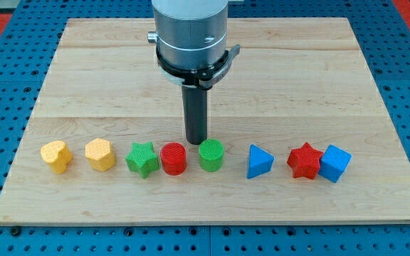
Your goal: Slightly push the green circle downwards
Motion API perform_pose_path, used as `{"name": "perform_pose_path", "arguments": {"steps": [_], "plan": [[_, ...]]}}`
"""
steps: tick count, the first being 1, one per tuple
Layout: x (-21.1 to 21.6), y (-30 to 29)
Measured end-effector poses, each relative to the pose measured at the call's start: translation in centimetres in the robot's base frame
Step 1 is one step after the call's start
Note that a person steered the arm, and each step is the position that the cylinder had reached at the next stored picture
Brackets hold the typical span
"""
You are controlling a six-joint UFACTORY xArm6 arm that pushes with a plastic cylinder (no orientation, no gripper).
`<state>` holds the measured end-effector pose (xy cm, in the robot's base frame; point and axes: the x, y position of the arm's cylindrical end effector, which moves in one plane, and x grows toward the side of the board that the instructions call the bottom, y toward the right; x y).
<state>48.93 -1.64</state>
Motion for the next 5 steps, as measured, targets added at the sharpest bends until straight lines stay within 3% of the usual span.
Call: {"name": "perform_pose_path", "arguments": {"steps": [4,5], "plan": [[-0.3,0.9],[-3.0,-0.2]]}}
